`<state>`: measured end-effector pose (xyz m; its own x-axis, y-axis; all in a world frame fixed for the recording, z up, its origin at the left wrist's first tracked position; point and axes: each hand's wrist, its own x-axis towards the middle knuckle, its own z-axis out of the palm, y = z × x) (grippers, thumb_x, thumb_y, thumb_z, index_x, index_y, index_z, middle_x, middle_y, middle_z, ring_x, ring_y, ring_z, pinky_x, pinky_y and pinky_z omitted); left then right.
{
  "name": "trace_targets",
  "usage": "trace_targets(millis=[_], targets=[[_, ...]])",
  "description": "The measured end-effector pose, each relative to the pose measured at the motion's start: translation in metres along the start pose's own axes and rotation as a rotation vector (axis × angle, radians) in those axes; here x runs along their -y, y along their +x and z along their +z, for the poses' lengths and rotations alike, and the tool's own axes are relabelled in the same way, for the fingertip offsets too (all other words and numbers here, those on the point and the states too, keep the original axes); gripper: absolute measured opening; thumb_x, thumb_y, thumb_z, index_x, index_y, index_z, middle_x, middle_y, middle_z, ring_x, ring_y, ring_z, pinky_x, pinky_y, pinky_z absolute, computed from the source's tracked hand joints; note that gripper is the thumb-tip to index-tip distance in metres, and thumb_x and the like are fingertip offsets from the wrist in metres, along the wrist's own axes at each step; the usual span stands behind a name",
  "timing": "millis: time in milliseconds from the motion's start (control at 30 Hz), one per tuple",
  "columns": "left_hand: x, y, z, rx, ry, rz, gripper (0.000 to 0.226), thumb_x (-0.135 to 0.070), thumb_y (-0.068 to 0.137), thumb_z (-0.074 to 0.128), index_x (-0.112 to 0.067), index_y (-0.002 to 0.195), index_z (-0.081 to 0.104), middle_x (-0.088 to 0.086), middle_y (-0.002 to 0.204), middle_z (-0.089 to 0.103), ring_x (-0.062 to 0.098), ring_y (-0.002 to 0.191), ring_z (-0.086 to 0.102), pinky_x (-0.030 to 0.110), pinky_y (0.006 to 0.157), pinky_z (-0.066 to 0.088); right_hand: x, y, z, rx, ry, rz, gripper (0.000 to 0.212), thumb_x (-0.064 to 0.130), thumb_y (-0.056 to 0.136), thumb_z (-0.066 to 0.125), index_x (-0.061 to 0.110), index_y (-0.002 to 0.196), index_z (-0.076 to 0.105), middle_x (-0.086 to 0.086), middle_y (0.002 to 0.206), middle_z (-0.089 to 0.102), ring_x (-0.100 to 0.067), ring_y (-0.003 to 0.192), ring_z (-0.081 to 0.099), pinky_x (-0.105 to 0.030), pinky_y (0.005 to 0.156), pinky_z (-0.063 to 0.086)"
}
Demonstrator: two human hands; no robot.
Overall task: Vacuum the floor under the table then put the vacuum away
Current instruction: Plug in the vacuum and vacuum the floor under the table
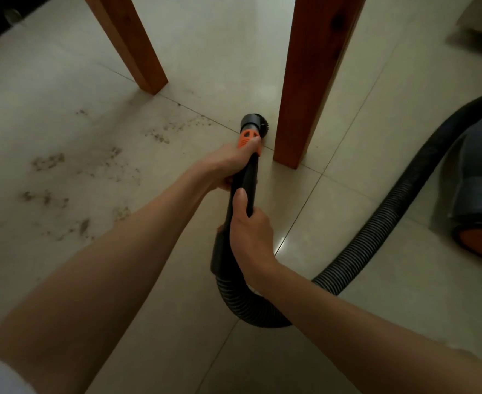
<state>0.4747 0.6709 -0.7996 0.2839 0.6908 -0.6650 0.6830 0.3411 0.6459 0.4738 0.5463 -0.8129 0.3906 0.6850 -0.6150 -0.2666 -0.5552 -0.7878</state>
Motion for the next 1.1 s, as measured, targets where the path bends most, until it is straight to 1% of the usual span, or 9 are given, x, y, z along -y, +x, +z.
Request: trace_targets(millis=[167, 267, 467, 533, 600, 733, 833, 1000, 1100], targets=[[0.023, -0.021, 0.003, 0.081, -0.013, -0.013, 0.042, -0.053, 0.094, 0.04, -0.013, 0.083, 0.046, 0.008, 0.072, 0.062, 0.018, 0.058, 0.063, 0.027, 0.054, 0.051, -0.022, -0.022, -0.001, 0.037, -0.074, 0.003, 0.048, 0.054, 0.096, 0.03, 0.013, 0.105, 0.052, -0.011, 0.091, 0.063, -0.021, 0.077, 0.063, -0.028, 0.064, 0.051], [0.028, -0.03, 0.008, 0.096, 0.003, -0.006, 0.042, -0.054, 0.094, 0.039, -0.014, 0.083, 0.046, 0.009, 0.072, 0.062, 0.019, 0.06, 0.064, 0.029, 0.059, 0.052, -0.026, -0.033, -0.004, 0.053, -0.076, 0.027, 0.047, 0.053, 0.097, 0.028, 0.013, 0.104, 0.051, -0.011, 0.091, 0.062, -0.02, 0.077, 0.061, -0.028, 0.065, 0.05], [0.034, -0.041, 0.012, 0.105, -0.08, -0.036, 0.045, -0.055, 0.093, 0.04, -0.012, 0.085, 0.048, 0.009, 0.073, 0.064, 0.02, 0.061, 0.065, 0.031, 0.062, 0.055, -0.023, -0.037, -0.019, 0.136, -0.127, 0.081, 0.044, 0.051, 0.096, 0.034, 0.012, 0.107, 0.051, -0.014, 0.099, 0.063, -0.028, 0.09, 0.065, -0.04, 0.082, 0.055], [0.037, -0.048, 0.019, 0.09, -0.145, -0.054, 0.045, -0.054, 0.094, 0.039, -0.012, 0.085, 0.048, 0.008, 0.073, 0.063, 0.02, 0.062, 0.064, 0.031, 0.063, 0.056, -0.019, -0.035, -0.032, 0.197, -0.144, 0.096, 0.038, 0.046, 0.098, 0.037, 0.013, 0.108, 0.05, -0.014, 0.095, 0.065, -0.026, 0.083, 0.066, -0.035, 0.076, 0.055], [0.042, -0.056, 0.031, 0.081, -0.171, -0.057, 0.044, -0.052, 0.095, 0.038, -0.012, 0.086, 0.05, 0.007, 0.073, 0.063, 0.016, 0.06, 0.063, 0.025, 0.057, 0.055, -0.014, -0.037, -0.048, 0.239, -0.133, 0.133, 0.036, 0.044, 0.098, 0.038, 0.013, 0.105, 0.052, -0.011, 0.081, 0.064, -0.021, 0.067, 0.063, -0.027, 0.063, 0.053], [0.048, -0.07, 0.059, 0.084, -0.205, -0.105, 0.044, -0.046, 0.095, 0.04, -0.006, 0.103, 0.056, 0.013, 0.093, 0.065, 0.019, 0.074, 0.063, 0.025, 0.056, 0.05, -0.02, -0.051, -0.071, 0.181, -0.233, 0.207, 0.053, 0.051, 0.097, 0.035, 0.004, 0.104, 0.058, -0.007, 0.067, 0.061, -0.016, 0.052, 0.058, -0.021, 0.049, 0.049], [0.04, -0.072, 0.069, 0.079, -0.267, -0.133, 0.04, -0.044, 0.096, 0.04, -0.007, 0.104, 0.052, 0.009, 0.087, 0.06, 0.019, 0.075, 0.06, 0.027, 0.059, 0.049, -0.021, -0.06, -0.086, 0.13, -0.269, 0.192, 0.057, 0.053, 0.097, 0.032, 0.002, 0.103, 0.058, -0.006, 0.065, 0.061, -0.014, 0.049, 0.058, -0.019, 0.046, 0.046], [0.025, -0.078, 0.084, 0.085, -0.398, -0.145, 0.03, -0.041, 0.096, 0.038, -0.015, 0.084, 0.048, 0.008, 0.081, 0.055, 0.021, 0.073, 0.056, 0.034, 0.066, 0.05, -0.015, -0.072, -0.112, 0.093, -0.316, 0.182, 0.048, 0.053, 0.097, 0.033, 0.01, 0.097, 0.054, -0.006, 0.07, 0.062, -0.012, 0.05, 0.059, -0.02, 0.047, 0.045], [0.027, -0.086, 0.104, 0.164, -0.362, -0.127, 0.03, -0.042, 0.097, 0.037, -0.016, 0.086, 0.048, 0.006, 0.081, 0.054, 0.018, 0.072, 0.056, 0.03, 0.059, 0.051, -0.023, -0.082, -0.131, 0.059, -0.37, 0.183, 0.043, 0.051, 0.097, 0.034, 0.013, 0.088, 0.052, -0.007, 0.068, 0.062, -0.014, 0.049, 0.06, -0.022, 0.048, 0.047]])
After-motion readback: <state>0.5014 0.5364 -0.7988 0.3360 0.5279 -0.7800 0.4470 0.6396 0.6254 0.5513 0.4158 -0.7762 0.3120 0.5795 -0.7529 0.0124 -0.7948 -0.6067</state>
